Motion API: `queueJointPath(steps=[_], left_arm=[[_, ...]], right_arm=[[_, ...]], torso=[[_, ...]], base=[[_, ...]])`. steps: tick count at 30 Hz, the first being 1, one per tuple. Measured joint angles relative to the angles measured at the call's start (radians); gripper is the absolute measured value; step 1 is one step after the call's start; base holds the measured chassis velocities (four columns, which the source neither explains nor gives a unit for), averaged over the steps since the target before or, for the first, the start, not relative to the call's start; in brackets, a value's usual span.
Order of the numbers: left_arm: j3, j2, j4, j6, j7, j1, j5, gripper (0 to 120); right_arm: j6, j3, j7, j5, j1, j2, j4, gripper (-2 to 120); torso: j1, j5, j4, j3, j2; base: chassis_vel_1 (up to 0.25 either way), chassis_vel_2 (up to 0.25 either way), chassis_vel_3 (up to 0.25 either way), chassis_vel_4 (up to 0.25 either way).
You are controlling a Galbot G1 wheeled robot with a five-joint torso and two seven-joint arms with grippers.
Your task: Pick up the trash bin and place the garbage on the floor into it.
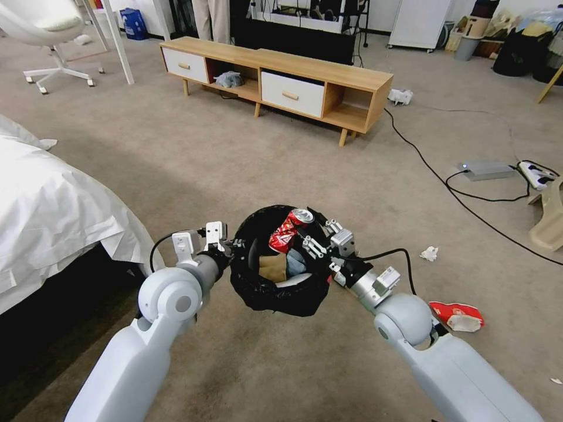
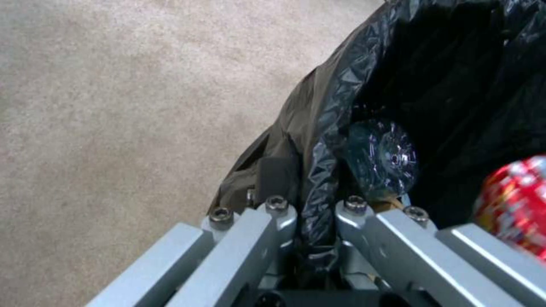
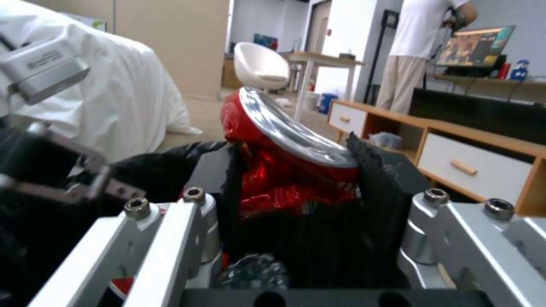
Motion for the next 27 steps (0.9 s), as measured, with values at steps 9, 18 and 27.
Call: queueJointPath(steps=[9, 18, 27], left_arm=[[0.006, 0.001, 0.001, -0.001, 0.002, -0.003, 0.001, 0], [0.000, 0.005, -0.003, -0.001, 0.003, 0.004, 0.002, 0], [-0.004, 0.007, -0.008, -0.001, 0.003, 0.007, 0.002, 0]], right_arm=[[-0.008, -0.038, 0.029, -0.013, -0.008, -0.019, -0.006, 43], [-0.018, -0.054, 0.088, -0.018, 0.006, -0.012, -0.015, 54], [-0.024, -0.051, 0.106, -0.017, 0.010, -0.008, -0.014, 88]], torso=[[0.000, 0.0000, 0.0000, 0.000, 0.000], [0.000, -0.0001, 0.0000, 0.000, 0.000], [0.000, -0.0001, 0.0000, 0.000, 0.000]], base=[[0.000, 0.000, 0.000, 0.000], [0.000, 0.000, 0.000, 0.000], [0.000, 0.000, 0.000, 0.000]])
